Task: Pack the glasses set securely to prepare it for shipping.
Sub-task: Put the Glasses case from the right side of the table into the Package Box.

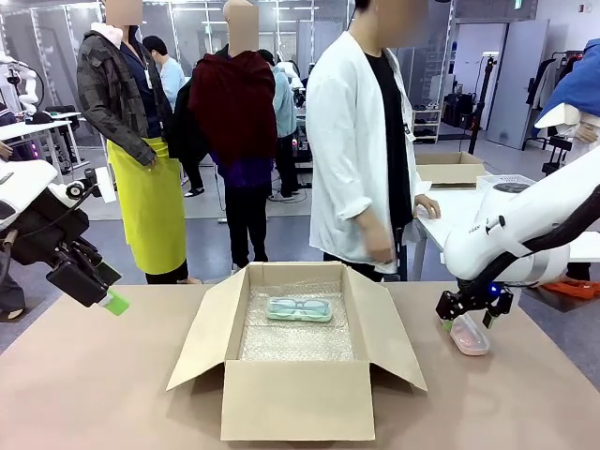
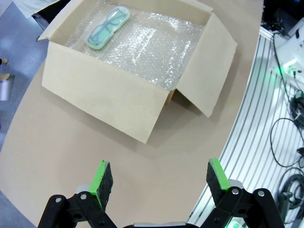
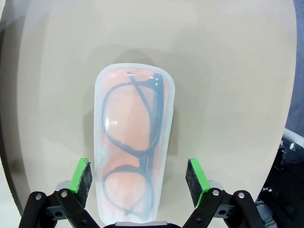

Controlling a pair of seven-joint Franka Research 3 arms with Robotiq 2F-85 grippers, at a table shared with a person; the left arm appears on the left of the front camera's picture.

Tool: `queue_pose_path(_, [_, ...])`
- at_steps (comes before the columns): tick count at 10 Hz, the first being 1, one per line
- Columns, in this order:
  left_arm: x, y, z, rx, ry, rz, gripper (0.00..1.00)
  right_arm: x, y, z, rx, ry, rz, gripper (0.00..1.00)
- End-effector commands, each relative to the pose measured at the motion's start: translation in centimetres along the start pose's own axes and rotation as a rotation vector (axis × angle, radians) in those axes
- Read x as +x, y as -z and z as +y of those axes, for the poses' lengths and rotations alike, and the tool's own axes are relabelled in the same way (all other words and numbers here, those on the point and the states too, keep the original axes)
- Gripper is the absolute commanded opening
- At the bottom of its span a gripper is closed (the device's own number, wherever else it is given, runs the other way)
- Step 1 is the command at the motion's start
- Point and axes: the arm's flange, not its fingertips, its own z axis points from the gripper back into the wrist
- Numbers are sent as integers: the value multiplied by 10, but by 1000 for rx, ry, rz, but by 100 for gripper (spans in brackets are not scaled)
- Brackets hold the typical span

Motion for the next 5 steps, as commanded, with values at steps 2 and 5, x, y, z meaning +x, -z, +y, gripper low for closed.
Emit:
queue_pose_path(2, [-1,-1,1,-20,13,-17,100,2,3,3,8,59,-28,93])
queue_pose_path(5, [-1,-1,1,-20,13,-17,100,5,7,-3,40,71,-70,66])
